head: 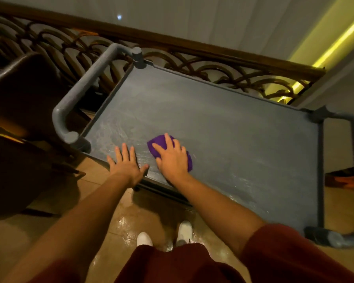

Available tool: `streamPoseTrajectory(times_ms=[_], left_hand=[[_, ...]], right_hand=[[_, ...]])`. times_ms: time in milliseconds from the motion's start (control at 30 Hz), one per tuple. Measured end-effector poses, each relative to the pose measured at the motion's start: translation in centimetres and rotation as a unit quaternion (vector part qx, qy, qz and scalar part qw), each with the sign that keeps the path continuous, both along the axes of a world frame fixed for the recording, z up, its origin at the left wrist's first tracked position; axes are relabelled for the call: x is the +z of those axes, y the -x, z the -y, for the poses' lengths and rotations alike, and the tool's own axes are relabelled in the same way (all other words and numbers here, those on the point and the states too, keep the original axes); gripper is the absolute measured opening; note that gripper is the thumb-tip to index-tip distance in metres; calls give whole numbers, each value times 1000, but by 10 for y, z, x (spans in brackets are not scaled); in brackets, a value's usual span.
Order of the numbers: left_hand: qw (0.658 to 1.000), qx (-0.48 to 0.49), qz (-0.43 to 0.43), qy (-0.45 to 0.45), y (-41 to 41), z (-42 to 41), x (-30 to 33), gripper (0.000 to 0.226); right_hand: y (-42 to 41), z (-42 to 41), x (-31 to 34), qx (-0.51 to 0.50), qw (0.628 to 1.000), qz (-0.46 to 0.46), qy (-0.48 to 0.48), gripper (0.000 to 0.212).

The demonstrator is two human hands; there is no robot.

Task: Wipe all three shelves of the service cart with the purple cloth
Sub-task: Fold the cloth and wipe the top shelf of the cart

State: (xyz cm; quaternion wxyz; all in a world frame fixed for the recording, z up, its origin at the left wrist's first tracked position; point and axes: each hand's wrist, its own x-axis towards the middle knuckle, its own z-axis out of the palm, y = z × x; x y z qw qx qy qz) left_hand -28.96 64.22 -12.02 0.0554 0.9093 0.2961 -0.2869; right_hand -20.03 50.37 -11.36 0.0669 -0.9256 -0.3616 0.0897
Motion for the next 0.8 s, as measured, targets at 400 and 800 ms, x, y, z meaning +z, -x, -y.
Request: streamPoseTrajectory(times_ms=[400,800], left_hand=[[998,12,-57,2,-17,14,11,104],[998,11,-57,3,-18,3,-5,116]], right_hand=[[-10,262,6,-304,950,9,68,57],[20,91,9,-138,990,-10,15,60]])
